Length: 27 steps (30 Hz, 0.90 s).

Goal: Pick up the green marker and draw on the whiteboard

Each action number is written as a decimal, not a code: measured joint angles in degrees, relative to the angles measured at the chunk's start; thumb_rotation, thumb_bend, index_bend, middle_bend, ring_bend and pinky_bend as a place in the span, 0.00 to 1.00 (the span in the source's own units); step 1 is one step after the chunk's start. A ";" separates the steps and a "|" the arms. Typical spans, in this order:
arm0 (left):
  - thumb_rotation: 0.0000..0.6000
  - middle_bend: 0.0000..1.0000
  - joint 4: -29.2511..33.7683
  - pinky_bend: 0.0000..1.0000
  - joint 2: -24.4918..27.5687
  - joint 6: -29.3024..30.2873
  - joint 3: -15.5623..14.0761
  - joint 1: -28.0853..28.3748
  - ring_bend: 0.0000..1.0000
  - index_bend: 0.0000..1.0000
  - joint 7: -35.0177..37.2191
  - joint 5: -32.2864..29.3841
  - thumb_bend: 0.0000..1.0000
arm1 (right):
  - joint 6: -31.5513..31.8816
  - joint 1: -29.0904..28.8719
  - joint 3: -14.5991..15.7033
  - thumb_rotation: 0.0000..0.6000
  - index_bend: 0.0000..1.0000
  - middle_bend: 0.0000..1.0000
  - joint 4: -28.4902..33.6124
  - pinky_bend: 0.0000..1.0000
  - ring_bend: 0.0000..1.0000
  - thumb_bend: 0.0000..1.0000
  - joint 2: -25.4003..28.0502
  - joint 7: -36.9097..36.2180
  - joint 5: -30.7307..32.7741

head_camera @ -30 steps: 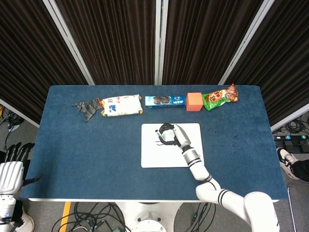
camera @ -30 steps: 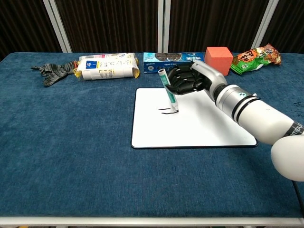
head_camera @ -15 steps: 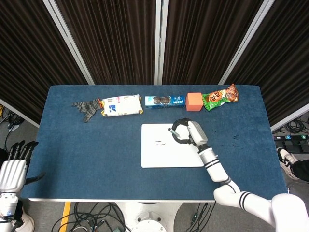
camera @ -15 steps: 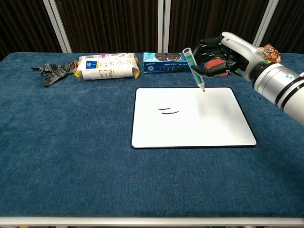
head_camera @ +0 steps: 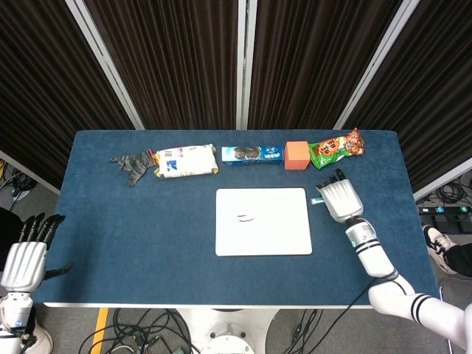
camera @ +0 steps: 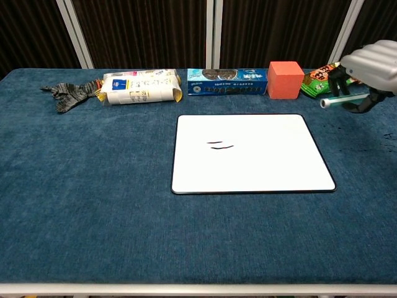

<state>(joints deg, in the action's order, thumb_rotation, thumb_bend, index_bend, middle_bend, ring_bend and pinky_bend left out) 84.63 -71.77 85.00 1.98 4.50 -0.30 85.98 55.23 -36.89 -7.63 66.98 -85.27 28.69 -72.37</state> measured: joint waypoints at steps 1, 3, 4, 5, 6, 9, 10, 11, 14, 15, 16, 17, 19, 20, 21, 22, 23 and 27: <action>1.00 0.12 0.14 0.00 0.01 -0.13 -0.02 0.01 0.00 0.12 -0.13 -0.10 0.00 | -0.40 0.03 0.36 1.00 0.66 0.52 -1.14 0.12 0.28 0.47 -0.13 1.37 0.44; 1.00 0.12 0.52 0.00 0.06 -0.37 -0.03 0.09 0.00 0.12 -0.59 -0.29 0.00 | -1.02 0.06 1.06 1.00 0.65 0.52 -4.41 0.11 0.27 0.46 -1.04 2.72 0.96; 1.00 0.12 0.68 0.00 0.07 -0.43 -0.02 0.12 0.00 0.12 -0.78 -0.35 0.00 | -1.20 0.06 1.31 1.00 0.65 0.51 -6.00 0.11 0.26 0.46 -1.65 2.77 1.03; 1.00 0.12 0.83 0.00 0.09 -0.51 -0.01 0.16 0.00 0.12 -0.95 -0.42 0.00 | -1.36 0.05 1.54 1.00 0.64 0.50 -7.65 0.10 0.26 0.46 -2.37 2.67 1.05; 1.00 0.12 1.01 0.00 0.13 -0.61 0.03 0.23 0.00 0.12 -1.12 -0.52 0.00 | -1.55 0.01 1.81 1.00 0.63 0.50 -9.89 0.10 0.25 0.46 -3.47 2.44 1.01; 1.00 0.12 1.28 0.00 0.23 -0.78 0.14 0.41 0.00 0.12 -1.50 -0.63 0.00 | -1.93 -0.13 2.40 1.00 0.55 0.45 -15.29 0.07 0.22 0.46 -6.57 1.39 0.56; 1.00 0.12 1.35 0.00 0.27 -0.88 0.17 0.47 0.00 0.12 -1.56 -0.69 0.00 | -2.07 -0.17 2.57 1.00 0.52 0.43 -16.72 0.06 0.20 0.46 -7.52 0.95 0.38; 1.00 0.12 1.41 0.00 0.31 -0.98 0.18 0.52 0.00 0.12 -1.62 -0.75 0.00 | -2.24 -0.21 2.73 1.00 0.44 0.39 -18.00 0.04 0.17 0.46 -8.43 0.55 0.19; 1.00 0.12 1.57 0.00 0.44 -1.18 0.20 0.65 0.00 0.12 -1.82 -0.89 0.00 | -2.85 -0.21 3.30 1.00 0.21 0.26 -20.50 0.00 0.07 0.44 -10.48 -0.02 -0.48; 1.00 0.12 1.58 0.00 0.46 -1.13 0.22 0.65 0.00 0.12 -1.81 -0.90 0.00 | -2.79 -0.11 3.39 1.00 0.17 0.24 -20.55 0.00 0.06 0.44 -10.57 0.03 -0.63; 1.00 0.12 1.58 0.00 0.49 -1.11 0.23 0.65 0.00 0.12 -1.77 -0.91 0.00 | -2.67 0.01 3.39 1.00 0.13 0.22 -20.33 0.00 0.04 0.44 -10.44 0.15 -0.63; 1.00 0.12 1.59 0.00 0.51 -1.07 0.25 0.64 0.00 0.12 -1.74 -0.93 0.00 | -2.46 0.18 3.36 1.00 0.09 0.19 -19.91 0.00 0.02 0.44 -10.20 0.34 -0.59; 1.00 0.12 1.61 0.00 0.56 -0.94 0.27 0.62 0.00 0.12 -1.69 -0.92 0.00 | -1.52 0.74 3.20 1.00 0.05 0.16 -18.13 0.00 0.00 0.44 -9.25 0.74 -0.46; 1.00 0.12 1.60 0.00 0.58 -0.89 0.27 0.60 0.00 0.12 -1.67 -0.92 0.00 | -0.89 1.07 3.12 1.00 0.04 0.15 -17.02 0.00 0.00 0.44 -8.64 0.86 -0.44; 1.00 0.12 1.53 0.00 0.57 -0.90 0.27 0.60 0.00 0.12 -1.59 -0.93 0.00 | 0.19 1.61 3.00 1.00 0.04 0.15 -15.23 0.00 0.00 0.44 -7.63 0.94 -0.45; 1.00 0.12 1.50 0.00 0.56 -0.87 0.27 0.59 0.00 0.12 -1.54 -0.92 0.00 | 1.20 2.10 2.91 1.00 0.04 0.15 -13.67 0.00 0.00 0.44 -6.70 0.92 -0.50; 1.00 0.12 1.47 0.00 0.55 -0.82 0.27 0.58 0.00 0.12 -1.47 -0.92 0.00 | 2.39 2.67 2.82 1.00 0.04 0.16 -11.92 0.00 0.00 0.44 -5.67 0.82 -0.59; 1.00 0.12 1.21 0.00 0.33 -0.52 0.35 0.59 0.00 0.12 -1.28 -0.78 0.00 | 9.55 6.44 2.59 1.00 0.12 0.22 -1.52 0.04 0.03 0.44 0.51 -1.58 -1.71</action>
<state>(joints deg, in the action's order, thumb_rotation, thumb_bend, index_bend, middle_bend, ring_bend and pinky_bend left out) 85.84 -71.44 84.47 2.33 5.10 -1.59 85.21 64.78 -30.44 -5.04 65.46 -84.76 27.11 -74.09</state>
